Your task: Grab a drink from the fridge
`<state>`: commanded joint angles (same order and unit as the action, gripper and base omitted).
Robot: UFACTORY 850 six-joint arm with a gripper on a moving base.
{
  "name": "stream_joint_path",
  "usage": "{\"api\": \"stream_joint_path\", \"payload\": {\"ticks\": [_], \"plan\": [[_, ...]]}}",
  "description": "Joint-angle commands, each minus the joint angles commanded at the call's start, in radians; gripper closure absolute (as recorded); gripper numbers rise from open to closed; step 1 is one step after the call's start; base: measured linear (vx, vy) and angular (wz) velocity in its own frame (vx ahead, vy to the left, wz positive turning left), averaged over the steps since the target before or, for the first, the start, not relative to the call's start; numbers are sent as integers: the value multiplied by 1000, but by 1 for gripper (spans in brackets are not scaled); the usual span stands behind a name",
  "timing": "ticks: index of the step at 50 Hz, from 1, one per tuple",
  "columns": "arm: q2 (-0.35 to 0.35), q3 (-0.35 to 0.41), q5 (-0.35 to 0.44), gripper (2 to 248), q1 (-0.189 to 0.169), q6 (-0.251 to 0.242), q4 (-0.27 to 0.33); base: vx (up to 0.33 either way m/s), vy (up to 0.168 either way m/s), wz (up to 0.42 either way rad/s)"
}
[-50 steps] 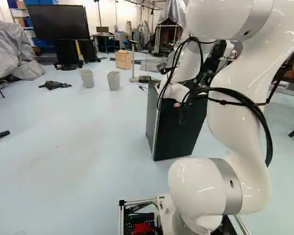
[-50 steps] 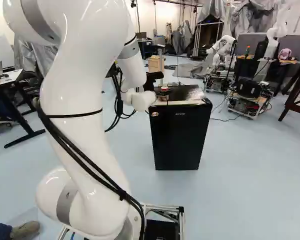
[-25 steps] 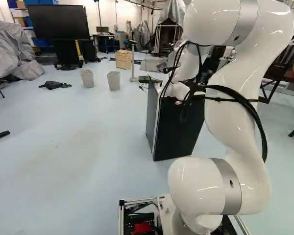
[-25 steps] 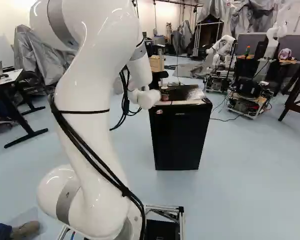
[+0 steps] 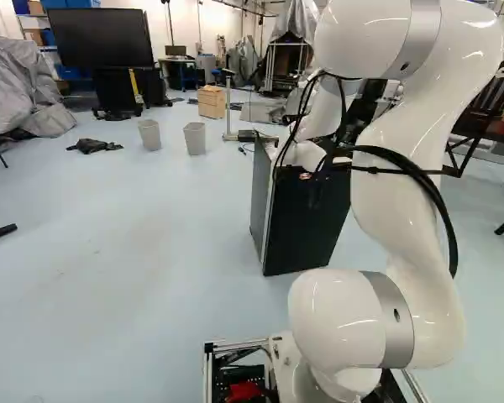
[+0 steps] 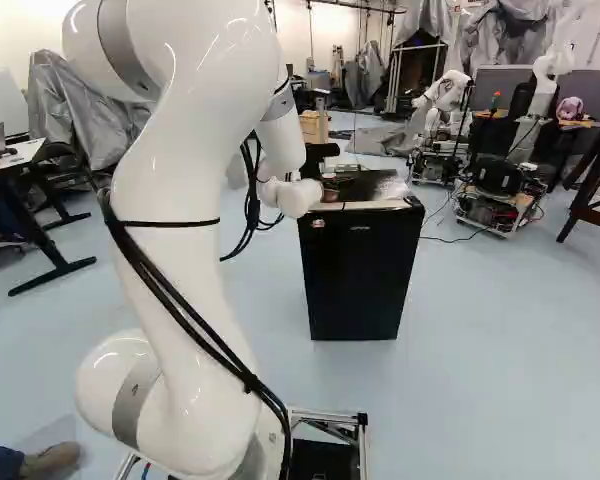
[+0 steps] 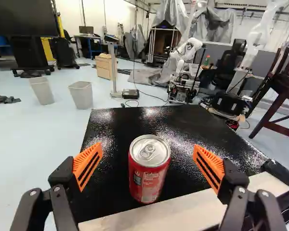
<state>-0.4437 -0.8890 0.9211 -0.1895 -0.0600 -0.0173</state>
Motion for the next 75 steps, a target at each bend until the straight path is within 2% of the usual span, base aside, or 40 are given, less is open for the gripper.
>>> {"api": "stream_joint_path", "payload": {"ticks": [9,31,32,36,37,41,42,47,48,52,53,75], "plan": [[0,0,0,3,0,34,0,0,0,0],[-22,-2,0,3,0,39,0,0,0,0],[-23,-2,0,17,0,39,0,0,0,0],[-23,-2,0,17,0,39,0,0,0,0],[-23,-2,0,54,0,39,0,0,0,0],[-23,-2,0,54,0,39,0,0,0,0],[-23,-2,0,91,0,39,0,0,0,0],[-23,-2,0,91,0,39,0,0,0,0],[-23,-2,0,129,0,39,0,0,0,0],[-21,-2,0,129,0,39,0,0,0,0],[-20,-2,0,150,0,39,0,0,0,0],[21,1,0,150,0,39,0,0,0,0]]}}
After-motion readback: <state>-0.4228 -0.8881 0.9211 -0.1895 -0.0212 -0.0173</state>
